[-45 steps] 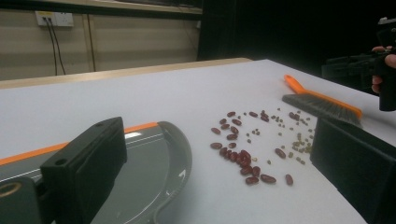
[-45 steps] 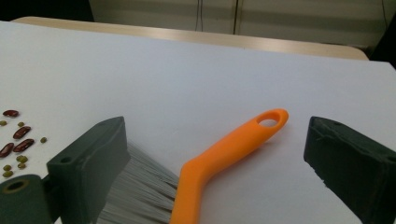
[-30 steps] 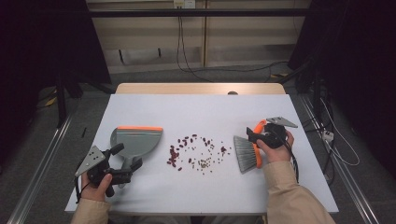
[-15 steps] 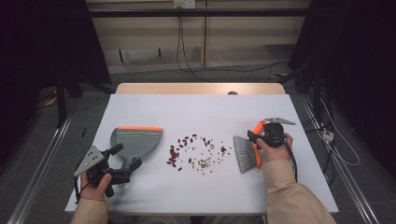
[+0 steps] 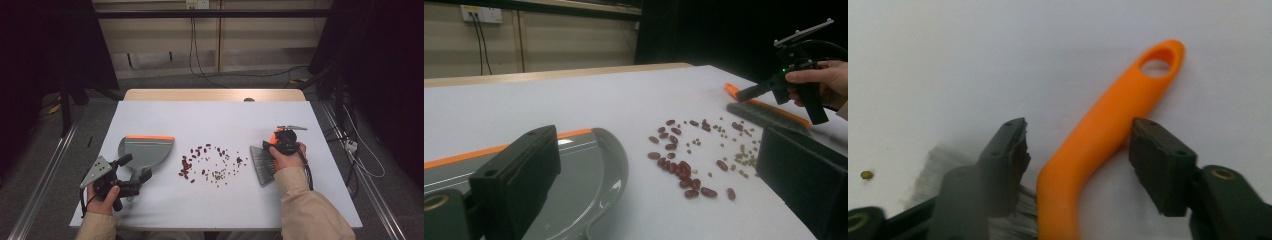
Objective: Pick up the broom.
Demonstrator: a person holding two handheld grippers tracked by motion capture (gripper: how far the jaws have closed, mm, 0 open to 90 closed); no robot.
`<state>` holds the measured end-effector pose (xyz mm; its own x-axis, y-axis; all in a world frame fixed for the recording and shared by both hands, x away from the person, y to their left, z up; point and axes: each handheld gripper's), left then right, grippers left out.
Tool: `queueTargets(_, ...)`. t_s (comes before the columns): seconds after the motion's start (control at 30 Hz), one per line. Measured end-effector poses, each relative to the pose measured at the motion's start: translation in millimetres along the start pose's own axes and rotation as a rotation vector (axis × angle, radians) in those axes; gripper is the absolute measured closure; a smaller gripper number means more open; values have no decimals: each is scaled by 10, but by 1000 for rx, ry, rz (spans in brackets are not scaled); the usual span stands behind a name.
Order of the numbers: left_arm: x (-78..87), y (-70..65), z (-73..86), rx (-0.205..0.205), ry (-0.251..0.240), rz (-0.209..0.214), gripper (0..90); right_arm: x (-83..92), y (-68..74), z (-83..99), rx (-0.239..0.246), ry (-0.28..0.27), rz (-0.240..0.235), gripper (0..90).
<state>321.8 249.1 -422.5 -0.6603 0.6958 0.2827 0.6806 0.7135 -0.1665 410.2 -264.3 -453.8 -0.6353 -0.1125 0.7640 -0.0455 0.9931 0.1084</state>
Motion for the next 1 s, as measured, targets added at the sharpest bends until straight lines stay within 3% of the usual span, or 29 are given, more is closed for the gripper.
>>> queueTargets(0.27, -6, -3, 0, 4, -2, 3, 40, -35, 32, -80, 46, 57, -1, 565)
queueTargets(0.4, -7, -3, -1, 3, -1, 3, 40, -58, 111, -118, 132, 96, 42, 573)
queueTargets(0.57, -2, -6, -2, 2, -1, 5, 40, -63, 121, -128, 114, 107, 45, 582)
queueTargets(0.67, -6, -6, -5, 2, 0, 5, 39, -63, 145, -149, 129, 125, 52, 626)
queueTargets(1.0, -14, -7, -7, -9, 3, 7, 40, -83, 117, -204, 49, 165, 20, 676)
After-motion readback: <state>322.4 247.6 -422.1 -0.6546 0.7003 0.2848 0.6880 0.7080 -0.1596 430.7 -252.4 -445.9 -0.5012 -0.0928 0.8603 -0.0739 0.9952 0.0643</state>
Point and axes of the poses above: each handheld gripper's, and its own axes: x roughly backward along the jaws, z roughly out of its underside, y roughly to its left, and after that the axes turned 4 degrees about y, right-handed
